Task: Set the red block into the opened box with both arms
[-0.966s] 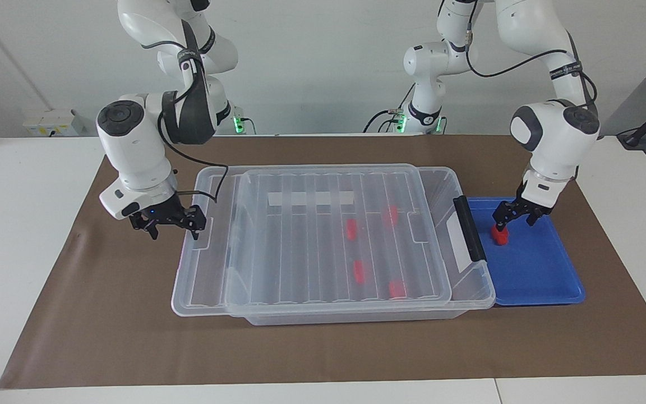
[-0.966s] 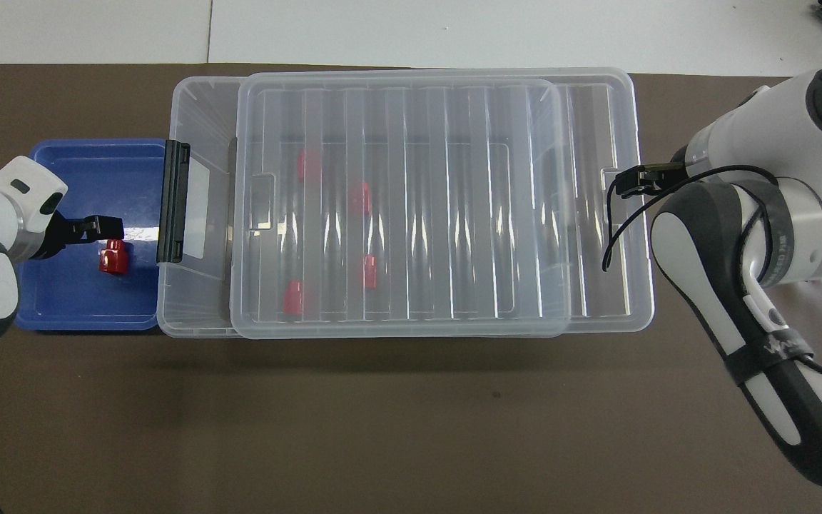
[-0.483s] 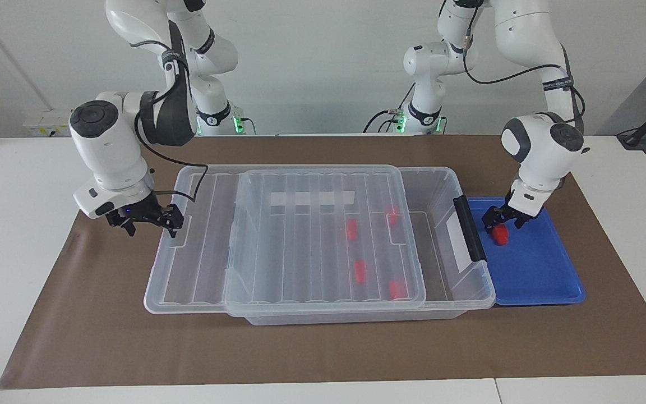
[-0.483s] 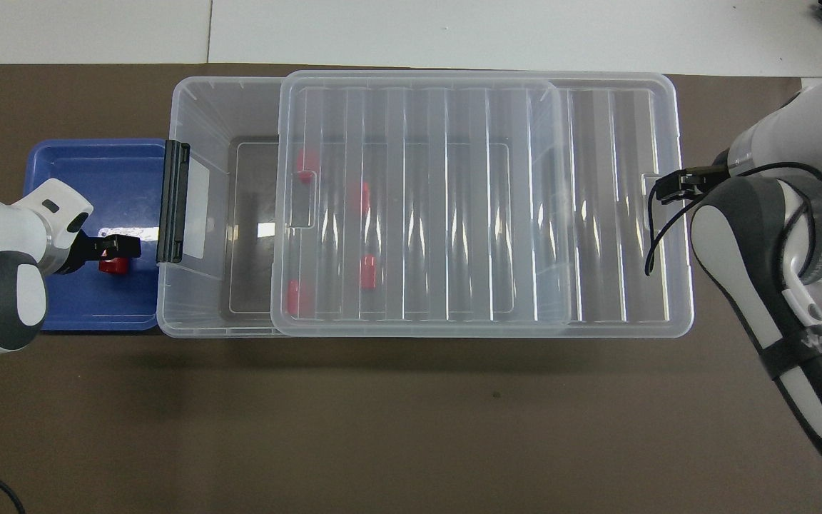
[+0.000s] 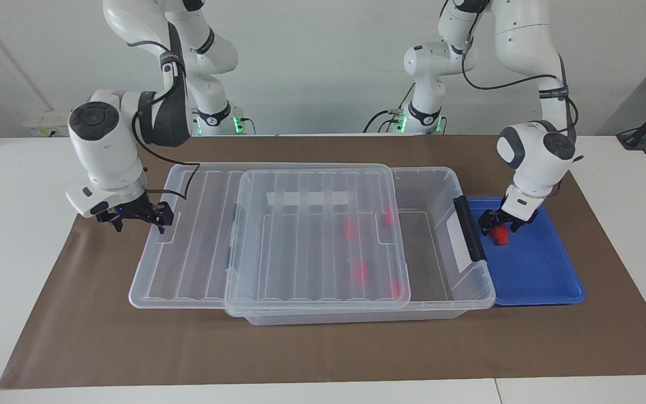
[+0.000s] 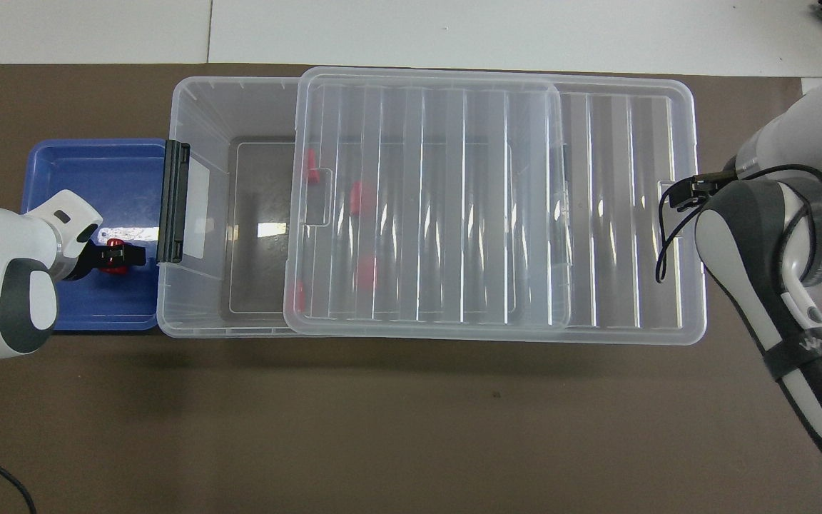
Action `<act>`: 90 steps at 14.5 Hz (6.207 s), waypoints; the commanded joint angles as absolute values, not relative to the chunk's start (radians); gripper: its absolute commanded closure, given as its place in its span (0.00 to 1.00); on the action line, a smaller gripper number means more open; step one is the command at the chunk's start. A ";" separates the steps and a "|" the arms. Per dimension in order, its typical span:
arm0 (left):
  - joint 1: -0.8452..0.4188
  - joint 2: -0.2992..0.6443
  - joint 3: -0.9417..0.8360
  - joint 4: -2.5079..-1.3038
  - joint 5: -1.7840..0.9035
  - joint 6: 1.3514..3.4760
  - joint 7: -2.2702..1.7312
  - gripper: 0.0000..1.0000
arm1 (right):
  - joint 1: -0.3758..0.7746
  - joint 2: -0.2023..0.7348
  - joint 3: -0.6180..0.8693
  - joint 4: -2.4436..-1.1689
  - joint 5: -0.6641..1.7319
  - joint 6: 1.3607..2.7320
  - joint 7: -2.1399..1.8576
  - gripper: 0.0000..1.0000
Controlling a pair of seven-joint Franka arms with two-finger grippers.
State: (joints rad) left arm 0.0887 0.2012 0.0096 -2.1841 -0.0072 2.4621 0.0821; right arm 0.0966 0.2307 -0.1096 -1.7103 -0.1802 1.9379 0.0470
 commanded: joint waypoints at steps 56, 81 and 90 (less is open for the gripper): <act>-0.282 0.354 -0.072 -1.964 0.161 2.404 -0.644 0.08 | 0.072 -0.054 -0.097 -1.649 -0.035 1.589 0.086 0.00; -0.080 0.046 -0.058 -1.621 0.034 1.642 -0.390 0.00 | -0.003 0.155 -0.103 -1.648 0.002 1.997 -0.078 1.00; -0.002 -0.035 -0.086 -1.617 0.141 1.531 -0.089 0.00 | -0.012 0.353 -0.094 -1.580 0.024 2.170 -0.097 1.00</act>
